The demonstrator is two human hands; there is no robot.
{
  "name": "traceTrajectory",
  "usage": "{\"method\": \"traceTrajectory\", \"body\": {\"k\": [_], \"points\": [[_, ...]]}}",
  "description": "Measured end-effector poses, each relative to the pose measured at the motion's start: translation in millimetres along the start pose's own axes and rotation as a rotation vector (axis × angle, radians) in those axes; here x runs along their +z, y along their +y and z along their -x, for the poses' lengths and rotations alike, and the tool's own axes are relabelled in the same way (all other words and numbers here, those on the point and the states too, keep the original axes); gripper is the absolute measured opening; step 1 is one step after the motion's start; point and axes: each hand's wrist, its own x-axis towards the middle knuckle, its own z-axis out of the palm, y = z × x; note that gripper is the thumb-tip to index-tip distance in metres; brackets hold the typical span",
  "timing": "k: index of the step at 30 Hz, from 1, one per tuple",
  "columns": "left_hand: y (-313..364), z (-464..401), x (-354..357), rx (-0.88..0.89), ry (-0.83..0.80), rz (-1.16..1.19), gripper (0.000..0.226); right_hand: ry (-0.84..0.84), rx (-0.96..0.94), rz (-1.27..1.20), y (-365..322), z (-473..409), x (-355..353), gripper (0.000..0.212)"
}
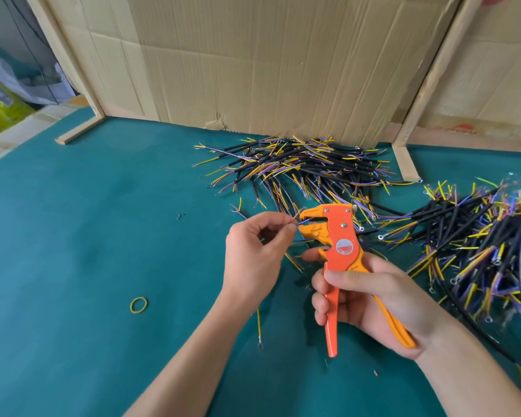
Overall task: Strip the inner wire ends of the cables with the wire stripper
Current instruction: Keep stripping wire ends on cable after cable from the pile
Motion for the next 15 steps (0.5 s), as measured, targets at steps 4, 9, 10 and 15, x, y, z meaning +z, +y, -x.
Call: {"method": "traceTrajectory", "body": {"k": [4,9,10,15], "points": [[2.5,0.4,-0.6,0.026,0.018,-0.065,0.015,0.010,-0.004,0.009,-0.5,-0.2,-0.1,0.043],[6.3,1.9,0.1,0.062,0.022,-0.118,0.014,-0.002,0.002,0.024,0.4,-0.7,-0.8,0.041],[6.7,2.3,0.3,0.066,0.026,-0.132,0.014,-0.008,0.002,0.025,0.6,-0.8,-0.7,0.041],[8.3,3.4,0.6,0.082,0.049,-0.180,0.014,-0.014,0.004,0.016,1.0,-0.6,-1.4,0.041]]}}
